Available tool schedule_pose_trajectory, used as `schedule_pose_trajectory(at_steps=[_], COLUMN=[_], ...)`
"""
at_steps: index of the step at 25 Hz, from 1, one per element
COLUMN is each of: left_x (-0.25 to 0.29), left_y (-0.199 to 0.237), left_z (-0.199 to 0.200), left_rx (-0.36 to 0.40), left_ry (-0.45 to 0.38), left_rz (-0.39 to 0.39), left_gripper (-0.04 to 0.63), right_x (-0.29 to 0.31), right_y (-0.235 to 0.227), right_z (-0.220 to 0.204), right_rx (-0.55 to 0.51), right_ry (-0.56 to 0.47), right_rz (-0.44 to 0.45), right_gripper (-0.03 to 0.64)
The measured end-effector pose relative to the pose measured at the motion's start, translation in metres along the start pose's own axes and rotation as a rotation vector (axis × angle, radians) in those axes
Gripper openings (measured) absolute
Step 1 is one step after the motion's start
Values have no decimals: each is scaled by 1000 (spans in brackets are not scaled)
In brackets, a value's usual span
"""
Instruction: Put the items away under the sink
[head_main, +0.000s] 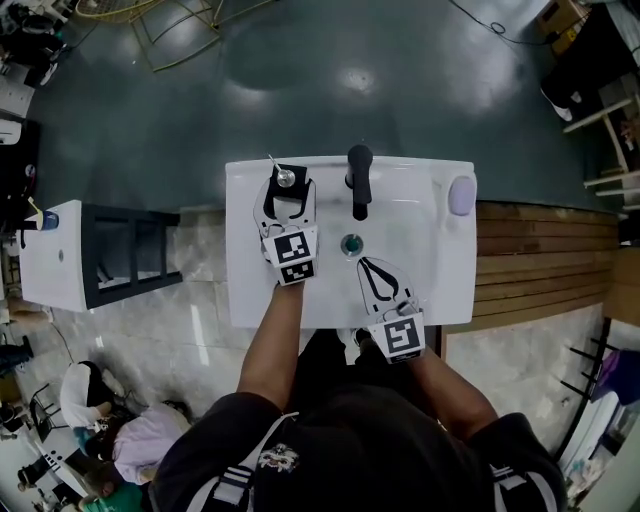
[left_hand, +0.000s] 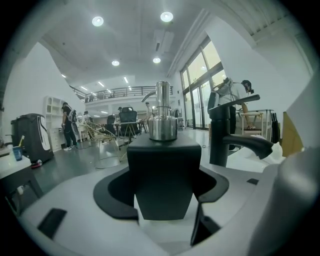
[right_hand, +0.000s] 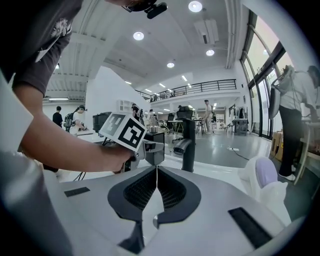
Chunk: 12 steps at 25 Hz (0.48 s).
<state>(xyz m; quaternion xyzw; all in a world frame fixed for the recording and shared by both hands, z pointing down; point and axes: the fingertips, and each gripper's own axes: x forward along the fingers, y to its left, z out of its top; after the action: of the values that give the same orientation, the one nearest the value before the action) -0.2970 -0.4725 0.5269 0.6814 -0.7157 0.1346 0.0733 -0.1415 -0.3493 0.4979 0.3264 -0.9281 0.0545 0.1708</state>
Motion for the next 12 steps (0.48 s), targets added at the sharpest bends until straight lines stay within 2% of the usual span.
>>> schedule_pose_trajectory(at_steps=[8,12], left_x=[-47,-83], left_y=[-11,-23], left_z=[-7,-7], left_rx=[-36,-71], left_ry=[5,15], left_rz=[26,73], left_gripper=[311,311], right_x=[-33,-59], right_y=[-1,-3], right_z=[-15,-21], right_rx=[35,59], right_ry=[-12,-36], right_rz=[2,6], right_gripper=[26,26])
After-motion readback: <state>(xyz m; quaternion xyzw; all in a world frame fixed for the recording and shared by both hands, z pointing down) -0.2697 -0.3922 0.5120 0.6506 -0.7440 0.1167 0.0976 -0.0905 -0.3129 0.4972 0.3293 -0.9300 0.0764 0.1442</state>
